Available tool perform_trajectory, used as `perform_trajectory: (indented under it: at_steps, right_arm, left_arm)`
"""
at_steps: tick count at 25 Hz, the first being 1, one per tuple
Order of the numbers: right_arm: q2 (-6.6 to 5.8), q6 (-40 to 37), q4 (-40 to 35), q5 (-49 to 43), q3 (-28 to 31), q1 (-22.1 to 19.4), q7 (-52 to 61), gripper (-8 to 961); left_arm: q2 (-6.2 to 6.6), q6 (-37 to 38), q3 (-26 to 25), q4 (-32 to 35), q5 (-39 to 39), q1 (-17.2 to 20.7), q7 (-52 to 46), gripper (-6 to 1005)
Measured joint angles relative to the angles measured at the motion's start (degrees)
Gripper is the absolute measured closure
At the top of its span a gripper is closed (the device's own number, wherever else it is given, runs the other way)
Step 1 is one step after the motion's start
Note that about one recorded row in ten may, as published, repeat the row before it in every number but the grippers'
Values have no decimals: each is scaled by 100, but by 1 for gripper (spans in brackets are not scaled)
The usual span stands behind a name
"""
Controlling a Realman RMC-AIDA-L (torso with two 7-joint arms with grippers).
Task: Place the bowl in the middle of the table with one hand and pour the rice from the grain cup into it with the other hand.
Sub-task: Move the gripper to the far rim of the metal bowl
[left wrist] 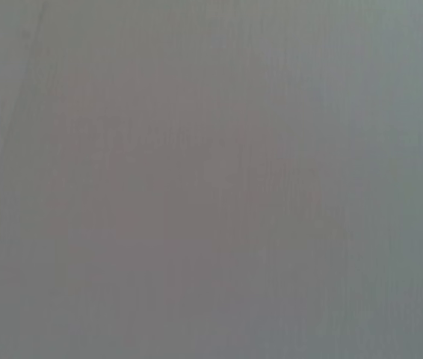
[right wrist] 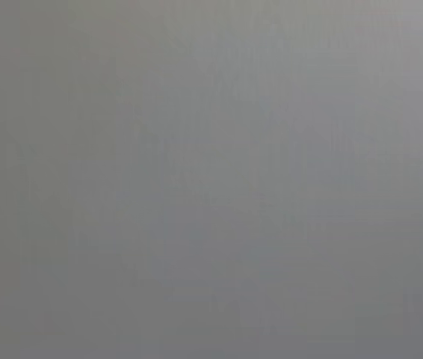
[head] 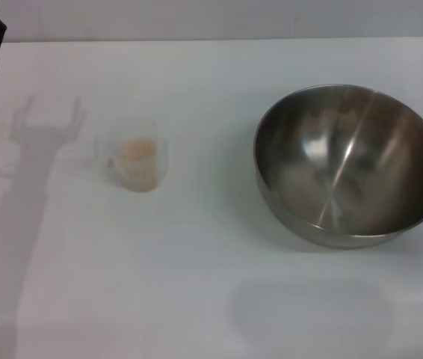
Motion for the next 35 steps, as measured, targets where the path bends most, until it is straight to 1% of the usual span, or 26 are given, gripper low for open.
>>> perform_trajectory:
  at_steps: [8, 14, 18, 20, 23, 29, 33, 35]
  right_arm:
    - [5, -278, -16, -16, -8, -41, -952, 294]
    - [12, -546, -32, -8, -2, -57, -2289, 294]
    - [30, -419, -199, 151, 1, -82, -2519, 295]
    - [47, -84, -446, 269, -28, -136, -2497, 295]
    - [58, 706, -1011, 324, -55, -262, -2494, 295]
    - [58, 2467, -2536, 663, -391, -727, -2430, 295]
    - [52, 3898, -3520, 697, -381, -941, -2422, 295]
    - [51, 4853, -4066, 719, -352, -1034, -2413, 295]
  left_arm:
    - [0, -31, 0, 0, 5, -31, 0, 172]
    - [0, -39, 0, 0, 2, -22, 0, 173]
    - [0, -46, 0, 0, -1, -10, 0, 174]
    - [0, -47, 0, 1, -1, -12, 0, 174]
    - [0, -50, 0, 2, -1, -24, 0, 174]
    - [8, -55, -34, 44, -2, -35, 0, 175]
    - [9, -64, -52, 72, 0, -40, 0, 176]
    - [9, -64, -52, 72, 0, -40, 0, 176]
